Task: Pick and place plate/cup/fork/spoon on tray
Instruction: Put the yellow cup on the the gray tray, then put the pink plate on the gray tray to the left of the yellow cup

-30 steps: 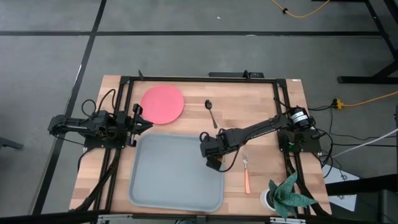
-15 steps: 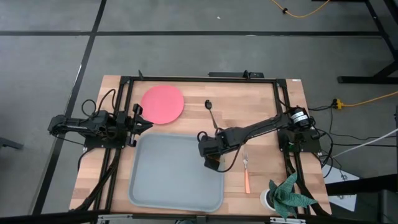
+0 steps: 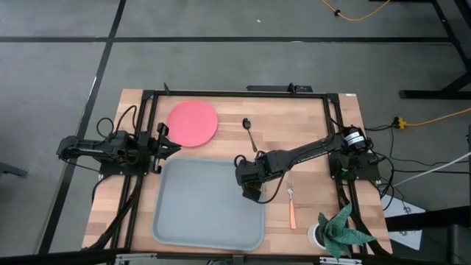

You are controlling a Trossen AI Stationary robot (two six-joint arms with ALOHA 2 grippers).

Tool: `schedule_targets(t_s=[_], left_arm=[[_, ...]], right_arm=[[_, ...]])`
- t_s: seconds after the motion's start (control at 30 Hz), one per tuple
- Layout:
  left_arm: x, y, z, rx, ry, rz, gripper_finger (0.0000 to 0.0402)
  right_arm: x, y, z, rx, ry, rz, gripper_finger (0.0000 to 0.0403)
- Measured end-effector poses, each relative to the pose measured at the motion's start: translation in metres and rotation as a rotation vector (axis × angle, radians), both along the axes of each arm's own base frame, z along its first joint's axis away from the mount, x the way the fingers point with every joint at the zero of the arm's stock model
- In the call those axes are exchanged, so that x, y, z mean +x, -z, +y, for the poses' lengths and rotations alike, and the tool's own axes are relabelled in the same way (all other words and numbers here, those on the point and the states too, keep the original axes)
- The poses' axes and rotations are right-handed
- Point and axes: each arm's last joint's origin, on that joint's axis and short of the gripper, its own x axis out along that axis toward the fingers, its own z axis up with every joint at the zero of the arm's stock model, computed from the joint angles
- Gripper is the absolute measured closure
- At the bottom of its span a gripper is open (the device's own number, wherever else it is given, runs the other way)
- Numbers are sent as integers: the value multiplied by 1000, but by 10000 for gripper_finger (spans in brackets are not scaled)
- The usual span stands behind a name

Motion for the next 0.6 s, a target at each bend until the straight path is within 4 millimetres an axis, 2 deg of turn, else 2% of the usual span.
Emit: schedule_targets(t_s=[0.27, 0.6], left_arm=[[0, 0, 0, 0, 0, 0, 369], [0, 0, 0, 0, 0, 0, 369]], right_arm=[[-6, -14, -2, -3, 3, -26, 282], [-22, -53, -6, -8, -12, -138, 282]])
